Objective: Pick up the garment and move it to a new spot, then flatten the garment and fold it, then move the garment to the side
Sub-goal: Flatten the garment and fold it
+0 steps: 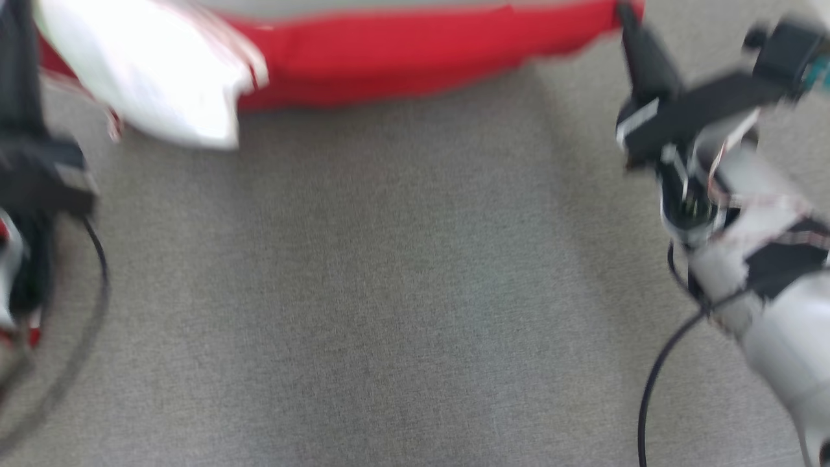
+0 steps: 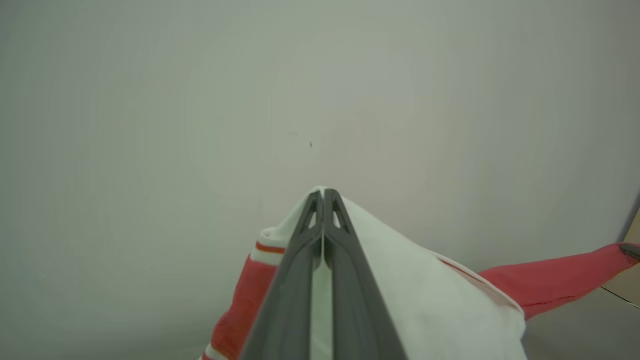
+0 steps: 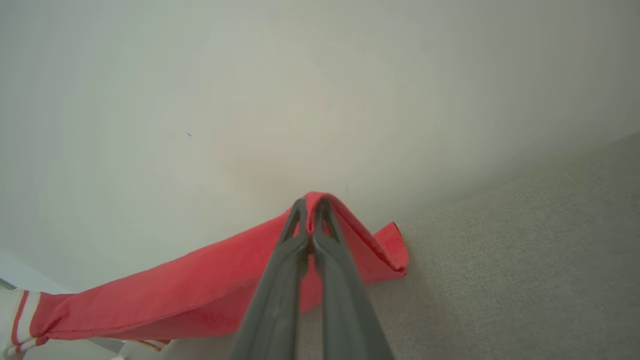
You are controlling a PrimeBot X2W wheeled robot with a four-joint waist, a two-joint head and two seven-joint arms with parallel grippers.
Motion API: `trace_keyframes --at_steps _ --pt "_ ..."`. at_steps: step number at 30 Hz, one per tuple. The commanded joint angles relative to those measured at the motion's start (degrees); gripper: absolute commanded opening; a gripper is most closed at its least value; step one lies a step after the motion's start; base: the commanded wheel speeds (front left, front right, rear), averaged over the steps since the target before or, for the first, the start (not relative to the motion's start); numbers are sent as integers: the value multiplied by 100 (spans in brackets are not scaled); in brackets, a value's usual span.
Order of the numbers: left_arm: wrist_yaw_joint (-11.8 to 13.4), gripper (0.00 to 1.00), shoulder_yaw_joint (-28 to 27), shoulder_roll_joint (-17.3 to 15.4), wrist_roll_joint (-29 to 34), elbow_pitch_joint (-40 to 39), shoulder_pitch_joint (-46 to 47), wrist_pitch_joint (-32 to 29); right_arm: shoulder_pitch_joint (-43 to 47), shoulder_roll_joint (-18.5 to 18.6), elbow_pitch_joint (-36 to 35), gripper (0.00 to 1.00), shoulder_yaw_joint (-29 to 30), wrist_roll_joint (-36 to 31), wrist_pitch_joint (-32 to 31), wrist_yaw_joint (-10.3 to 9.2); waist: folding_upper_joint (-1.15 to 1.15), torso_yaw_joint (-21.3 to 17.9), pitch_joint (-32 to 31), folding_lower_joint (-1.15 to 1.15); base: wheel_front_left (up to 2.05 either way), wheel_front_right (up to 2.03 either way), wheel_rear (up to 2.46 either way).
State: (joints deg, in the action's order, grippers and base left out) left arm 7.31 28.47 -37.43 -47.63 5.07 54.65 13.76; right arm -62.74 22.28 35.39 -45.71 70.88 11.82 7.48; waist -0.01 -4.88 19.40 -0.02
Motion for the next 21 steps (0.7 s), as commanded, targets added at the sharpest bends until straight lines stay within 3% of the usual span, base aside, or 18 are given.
trace_keyframes --at_steps 1,6,10,16,21 --pt "150 0 -35 -86 -86 -281 -518 53 356 113 -135 0 -84 98 48 3 1 -42 -349 2 0 0 0" --pt "736 0 -365 -4 -245 -1298 -2077 122 1316 446 -570 0 -210 319 197 3 1 22 -639 2 0 0 0" --pt "929 0 -614 296 -263 -1761 -2956 142 1884 601 -791 0 -181 354 283 3 1 104 -767 2 0 0 0" --pt "888 0 -932 847 -14 -1976 -3899 135 2486 652 -1029 0 -94 274 335 3 1 178 -892 2 0 0 0" --pt "689 0 -1185 1497 182 -1950 -4728 136 3102 674 -1160 0 59 96 347 3 1 242 -1049 2 0 0 0"
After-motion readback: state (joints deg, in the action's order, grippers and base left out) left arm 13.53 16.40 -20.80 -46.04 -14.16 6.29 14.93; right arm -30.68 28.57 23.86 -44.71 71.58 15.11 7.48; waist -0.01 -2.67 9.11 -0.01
